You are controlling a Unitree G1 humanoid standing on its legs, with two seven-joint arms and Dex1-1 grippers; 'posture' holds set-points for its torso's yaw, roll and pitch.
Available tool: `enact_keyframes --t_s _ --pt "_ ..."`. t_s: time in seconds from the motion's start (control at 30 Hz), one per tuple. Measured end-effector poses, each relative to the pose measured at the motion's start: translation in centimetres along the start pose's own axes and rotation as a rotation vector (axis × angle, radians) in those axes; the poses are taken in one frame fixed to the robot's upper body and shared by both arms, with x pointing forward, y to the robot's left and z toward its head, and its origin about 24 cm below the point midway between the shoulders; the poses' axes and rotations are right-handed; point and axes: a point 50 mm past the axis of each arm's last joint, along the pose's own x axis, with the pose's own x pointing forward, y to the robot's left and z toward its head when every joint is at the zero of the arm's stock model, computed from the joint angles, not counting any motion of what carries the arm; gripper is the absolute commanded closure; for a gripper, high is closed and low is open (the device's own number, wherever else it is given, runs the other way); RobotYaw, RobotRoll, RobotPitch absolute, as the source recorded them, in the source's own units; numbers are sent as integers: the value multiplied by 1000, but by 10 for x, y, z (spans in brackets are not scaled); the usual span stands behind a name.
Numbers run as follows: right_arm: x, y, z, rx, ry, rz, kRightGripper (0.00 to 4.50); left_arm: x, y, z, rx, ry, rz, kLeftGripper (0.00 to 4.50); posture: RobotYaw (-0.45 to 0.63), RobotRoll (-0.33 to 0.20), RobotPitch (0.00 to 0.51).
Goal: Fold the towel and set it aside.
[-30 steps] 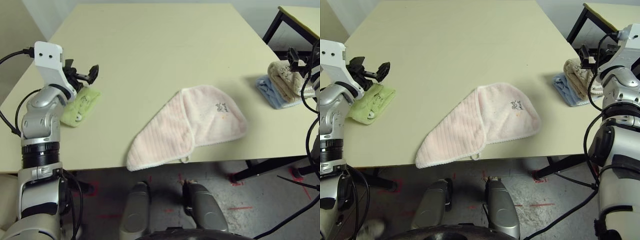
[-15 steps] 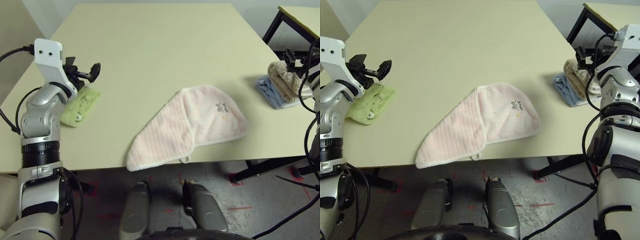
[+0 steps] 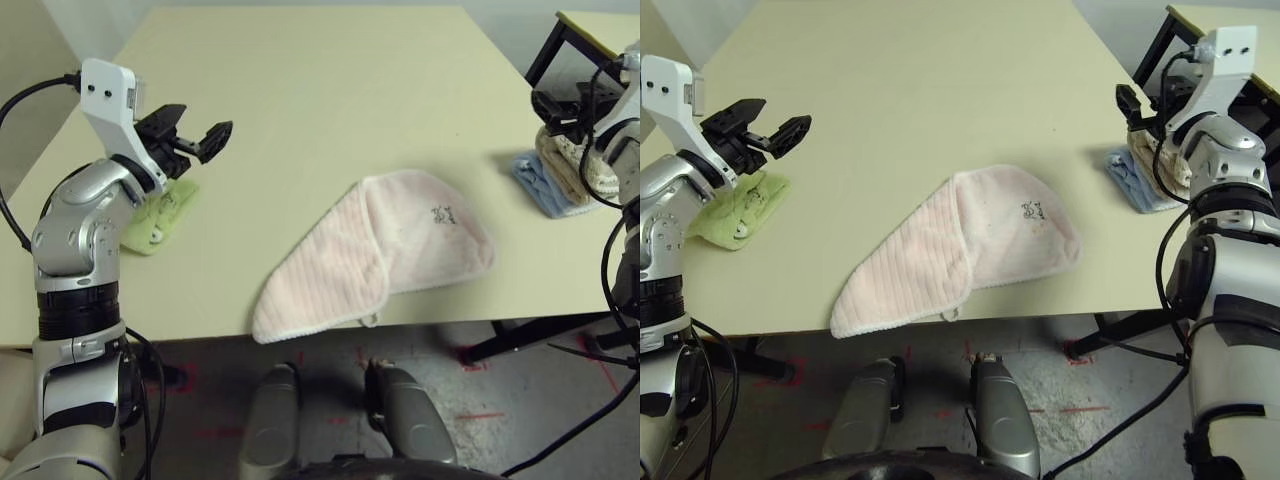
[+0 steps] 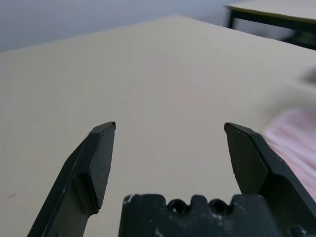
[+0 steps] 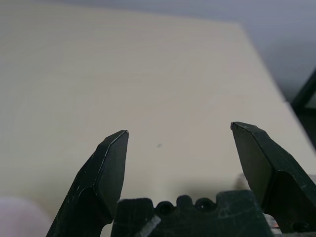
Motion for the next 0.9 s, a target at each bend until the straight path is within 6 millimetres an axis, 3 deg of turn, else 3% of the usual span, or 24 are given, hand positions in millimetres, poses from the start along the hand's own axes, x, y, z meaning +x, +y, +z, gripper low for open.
enact_keyframes --t_s 0.37,0.73,0.83,0.9 --pt "18 40 -21 -47 238 268 28 -3 -26 4 -9 35 -168 0 180 0 145" --pt "32 80 -47 -15 392 365 28 -11 -42 -2 -19 71 -193 0 233 0 171" --pt "33 85 -49 -6 402 368 598 -12 -44 -6 -30 84 -183 0 239 0 177" --pt "33 87 -51 0 407 378 1285 -12 -45 -6 -32 83 -180 0 239 0 178"
